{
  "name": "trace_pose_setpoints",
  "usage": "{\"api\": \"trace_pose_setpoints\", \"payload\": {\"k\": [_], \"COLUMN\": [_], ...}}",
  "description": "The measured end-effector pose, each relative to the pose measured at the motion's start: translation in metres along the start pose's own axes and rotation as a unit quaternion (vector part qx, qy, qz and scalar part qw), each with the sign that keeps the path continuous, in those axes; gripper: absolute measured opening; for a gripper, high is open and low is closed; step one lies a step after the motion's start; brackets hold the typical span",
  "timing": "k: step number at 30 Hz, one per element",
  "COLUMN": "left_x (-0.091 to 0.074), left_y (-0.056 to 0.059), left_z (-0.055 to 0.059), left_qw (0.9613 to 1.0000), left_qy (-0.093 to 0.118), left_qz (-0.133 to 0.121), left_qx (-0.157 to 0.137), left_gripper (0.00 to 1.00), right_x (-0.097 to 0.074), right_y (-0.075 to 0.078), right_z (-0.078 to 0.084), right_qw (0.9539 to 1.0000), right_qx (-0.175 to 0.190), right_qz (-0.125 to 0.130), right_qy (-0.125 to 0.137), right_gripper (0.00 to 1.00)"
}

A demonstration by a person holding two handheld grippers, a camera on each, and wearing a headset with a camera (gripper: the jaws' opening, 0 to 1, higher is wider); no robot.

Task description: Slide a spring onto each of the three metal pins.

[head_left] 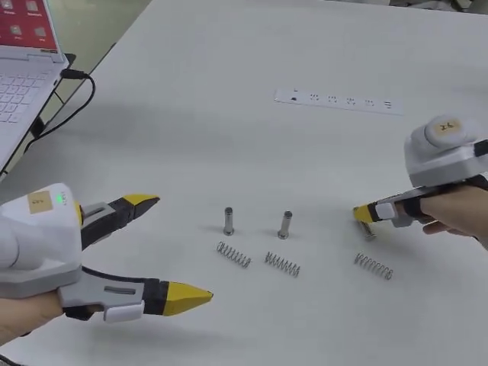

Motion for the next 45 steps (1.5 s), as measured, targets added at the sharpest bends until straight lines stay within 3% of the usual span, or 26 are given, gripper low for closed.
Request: {"api": "trace_pose_setpoints", "payload": {"k": [19, 34, 45], "left_x": [0.0, 0.001, 0.002], "left_y": [0.0, 0.001, 0.002], "left_z": [0.003, 0.006, 0.008], "left_qw": [1.0, 1.0, 1.0], "left_qy": [-0.002, -0.006, -0.008], "left_qz": [-0.001, -0.001, 0.0], "left_qx": [-0.003, -0.004, -0.004], "left_gripper": [0.97, 0.96, 0.96], "right_x": [0.008, 0.009, 0.005], "right_y": [-0.002, -0.005, -0.005], "right_z": [-0.003, -0.006, 0.001], "right_qw": [0.9993, 0.9977, 0.998], "right_qx": [0.015, 0.0, -0.007], "right_qz": [0.018, 0.043, 0.035], "right_qy": [-0.03, -0.053, -0.052], "right_gripper": [0.09, 0.06, 0.05]}}
Point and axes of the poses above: the centre of the closed fingertips' face, and the gripper's own axes: x roughly forward along the fingers, y roughly to its right, z roughly out of its underside, the point moved 10 cm from there along -x, roughly backward along the fingers, and after that the axes turned 3 degrees about z, right-handed, at the moved point
